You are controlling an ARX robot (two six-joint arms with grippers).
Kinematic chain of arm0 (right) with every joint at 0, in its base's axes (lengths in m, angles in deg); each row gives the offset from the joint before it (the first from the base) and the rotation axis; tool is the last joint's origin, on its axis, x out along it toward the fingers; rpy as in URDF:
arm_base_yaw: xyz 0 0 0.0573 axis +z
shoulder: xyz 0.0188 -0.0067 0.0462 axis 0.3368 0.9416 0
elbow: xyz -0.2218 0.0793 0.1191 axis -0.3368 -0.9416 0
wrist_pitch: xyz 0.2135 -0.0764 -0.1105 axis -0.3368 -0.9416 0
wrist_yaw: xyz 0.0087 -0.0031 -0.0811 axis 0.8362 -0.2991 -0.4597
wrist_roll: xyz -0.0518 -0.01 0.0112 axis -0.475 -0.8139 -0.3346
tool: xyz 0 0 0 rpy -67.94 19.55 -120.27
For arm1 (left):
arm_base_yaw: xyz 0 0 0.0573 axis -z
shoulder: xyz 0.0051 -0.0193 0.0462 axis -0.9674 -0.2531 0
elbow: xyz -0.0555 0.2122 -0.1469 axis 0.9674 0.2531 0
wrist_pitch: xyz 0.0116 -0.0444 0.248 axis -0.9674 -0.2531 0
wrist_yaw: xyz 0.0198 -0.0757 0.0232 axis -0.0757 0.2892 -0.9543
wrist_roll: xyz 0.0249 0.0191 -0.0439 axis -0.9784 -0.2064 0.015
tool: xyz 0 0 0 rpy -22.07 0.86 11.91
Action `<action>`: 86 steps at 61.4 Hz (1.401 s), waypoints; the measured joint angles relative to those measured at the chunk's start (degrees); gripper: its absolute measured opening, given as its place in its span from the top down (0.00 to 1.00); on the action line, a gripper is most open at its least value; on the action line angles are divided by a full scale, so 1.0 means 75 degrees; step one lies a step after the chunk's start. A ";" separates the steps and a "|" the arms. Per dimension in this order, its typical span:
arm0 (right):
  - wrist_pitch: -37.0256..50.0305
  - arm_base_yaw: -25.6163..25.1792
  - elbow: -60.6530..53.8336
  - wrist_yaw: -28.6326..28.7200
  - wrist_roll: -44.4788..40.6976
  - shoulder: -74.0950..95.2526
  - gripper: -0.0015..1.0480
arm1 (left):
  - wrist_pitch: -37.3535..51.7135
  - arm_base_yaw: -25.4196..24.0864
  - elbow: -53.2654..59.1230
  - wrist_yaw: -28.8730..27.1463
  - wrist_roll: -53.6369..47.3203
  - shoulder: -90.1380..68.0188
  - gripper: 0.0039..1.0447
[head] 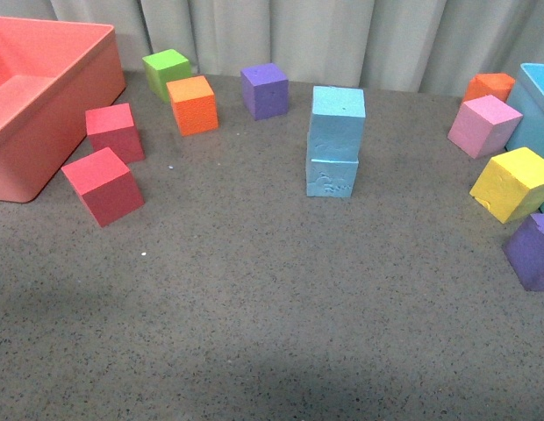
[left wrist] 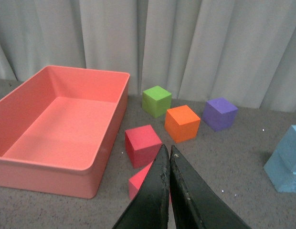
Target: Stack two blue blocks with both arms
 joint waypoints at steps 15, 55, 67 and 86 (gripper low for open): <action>0.0000 0.0000 0.0000 -0.0003 0.0000 0.0000 0.09 | -0.1035 -0.0656 0.0562 0.0589 -0.0006 0.1652 0.97; 0.0000 0.0000 0.0000 0.0000 0.0000 0.0000 0.09 | -0.4435 -0.0670 0.0930 0.0629 -0.0009 0.5648 0.97; 0.0000 0.0000 0.0000 0.0000 0.0000 0.0000 0.09 | -0.5161 -0.0670 0.0933 0.0627 -0.0009 0.6420 0.97; 0.0000 0.0000 0.0000 0.0000 0.0000 0.0000 0.09 | -0.6207 -0.0670 0.0933 0.0627 -0.0009 0.7493 0.97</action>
